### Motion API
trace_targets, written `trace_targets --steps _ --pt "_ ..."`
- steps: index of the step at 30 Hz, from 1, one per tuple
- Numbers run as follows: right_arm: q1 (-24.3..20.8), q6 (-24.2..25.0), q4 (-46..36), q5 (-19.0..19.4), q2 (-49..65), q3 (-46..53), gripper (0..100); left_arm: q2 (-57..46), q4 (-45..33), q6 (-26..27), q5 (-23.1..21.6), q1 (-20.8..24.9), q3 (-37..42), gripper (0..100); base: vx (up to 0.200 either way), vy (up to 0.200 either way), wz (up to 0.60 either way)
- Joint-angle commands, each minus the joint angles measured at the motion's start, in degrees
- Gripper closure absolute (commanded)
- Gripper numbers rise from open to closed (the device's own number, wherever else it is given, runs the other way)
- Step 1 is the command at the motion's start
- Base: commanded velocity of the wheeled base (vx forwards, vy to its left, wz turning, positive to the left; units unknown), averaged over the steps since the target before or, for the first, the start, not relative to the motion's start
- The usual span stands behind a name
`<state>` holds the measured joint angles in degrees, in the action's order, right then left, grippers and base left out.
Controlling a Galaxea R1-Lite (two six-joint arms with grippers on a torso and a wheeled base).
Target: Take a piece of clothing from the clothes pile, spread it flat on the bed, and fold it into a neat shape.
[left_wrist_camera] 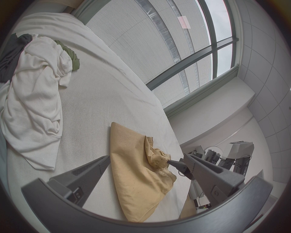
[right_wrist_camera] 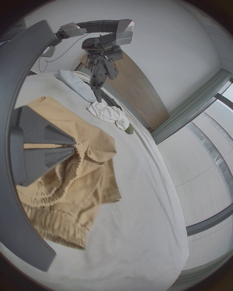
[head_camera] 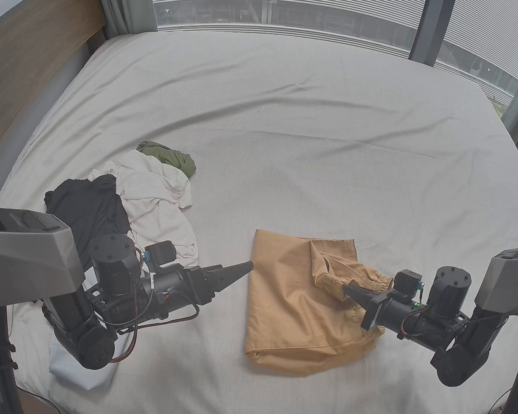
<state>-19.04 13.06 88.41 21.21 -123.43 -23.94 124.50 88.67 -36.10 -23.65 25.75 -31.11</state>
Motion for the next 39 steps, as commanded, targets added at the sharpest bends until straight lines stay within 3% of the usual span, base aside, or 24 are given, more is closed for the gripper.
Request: trace_targets --steps 1,17,29,30,39 --pt "1.99 -0.05 -0.08 0.06 0.91 -0.84 100 0.04 0.01 -0.03 0.01 0.01 0.00 0 0.000 0.000 0.00" --pt "8.76 -0.31 -0.16 -1.44 0.38 -3.39 100 0.13 0.01 -0.03 0.01 0.01 0.00 0 0.000 0.000 0.00" --pt "10.96 -0.93 -0.25 -1.52 -0.50 -3.30 100 0.21 0.01 -0.03 0.10 0.01 0.26 0 0.000 0.000 0.00" --pt "10.96 -0.93 -0.25 -1.52 -0.58 -3.30 0 0.21 0.01 -0.03 0.10 0.09 0.26 0 0.000 0.000 0.00" --pt "10.96 -1.10 -0.25 -1.52 -1.11 -2.95 0 0.30 0.01 -0.03 0.10 0.09 0.26 0 0.000 0.000 0.00"
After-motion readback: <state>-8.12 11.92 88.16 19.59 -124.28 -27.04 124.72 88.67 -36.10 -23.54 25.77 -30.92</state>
